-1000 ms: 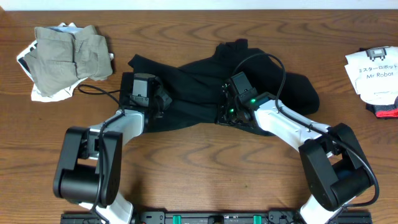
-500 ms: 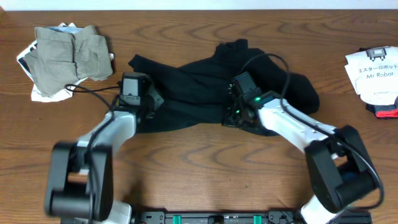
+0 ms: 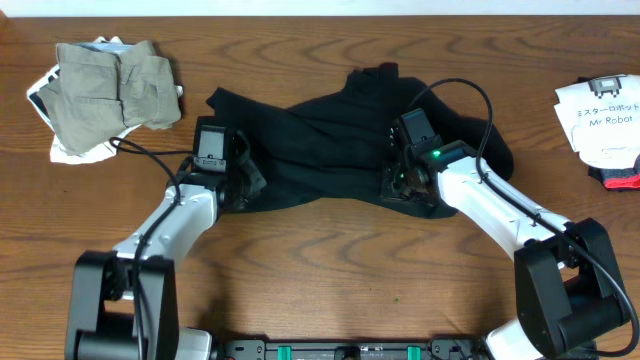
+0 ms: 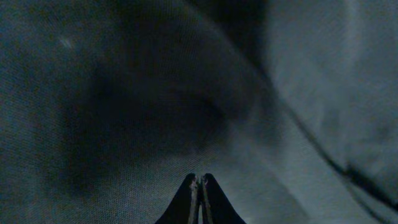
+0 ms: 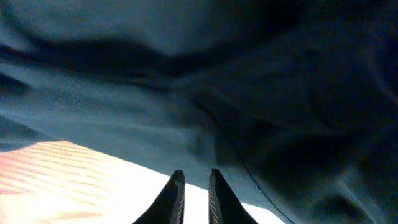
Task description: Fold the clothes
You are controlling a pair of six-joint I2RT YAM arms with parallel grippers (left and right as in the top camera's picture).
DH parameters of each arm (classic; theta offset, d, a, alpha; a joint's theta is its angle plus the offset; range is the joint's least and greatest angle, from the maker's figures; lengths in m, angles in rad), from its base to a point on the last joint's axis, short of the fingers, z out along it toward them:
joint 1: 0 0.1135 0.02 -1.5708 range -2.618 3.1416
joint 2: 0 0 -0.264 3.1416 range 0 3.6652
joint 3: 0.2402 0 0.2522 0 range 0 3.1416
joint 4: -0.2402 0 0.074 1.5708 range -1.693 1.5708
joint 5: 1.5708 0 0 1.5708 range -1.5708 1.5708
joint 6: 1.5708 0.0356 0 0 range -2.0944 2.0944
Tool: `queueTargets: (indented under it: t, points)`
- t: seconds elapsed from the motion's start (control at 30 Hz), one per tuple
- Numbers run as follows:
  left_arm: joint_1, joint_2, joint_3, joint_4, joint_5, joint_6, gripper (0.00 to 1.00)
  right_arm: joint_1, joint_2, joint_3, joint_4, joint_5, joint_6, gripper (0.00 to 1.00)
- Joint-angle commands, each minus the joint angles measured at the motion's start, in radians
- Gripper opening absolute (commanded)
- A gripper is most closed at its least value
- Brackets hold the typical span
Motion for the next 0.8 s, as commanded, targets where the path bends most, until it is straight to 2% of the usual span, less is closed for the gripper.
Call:
queueTargets:
  t: [0.0,0.3,0.43,0.53,0.77]
  points:
    - [-0.001,0.043,-0.005,-0.012,0.028,0.031,0.06,-0.013,0.011,0.006,-0.029,0.087,-0.017,0.15]
    - [0.017,0.127,-0.005,-0.008,0.021,0.1,0.06,-0.095,0.012,0.006,-0.058,0.099,-0.023,0.13]
    - [0.029,0.129,-0.005,-0.004,0.021,0.101,0.06,-0.113,0.018,0.006,-0.047,0.068,-0.051,0.09]
    - [0.029,0.129,-0.005,-0.003,0.02,0.102,0.06,-0.113,0.026,0.005,-0.042,0.058,-0.052,0.01]
    - [0.029,0.129,-0.005,-0.005,0.02,0.104,0.06,-0.113,0.092,0.005,-0.016,0.055,-0.051,0.01]
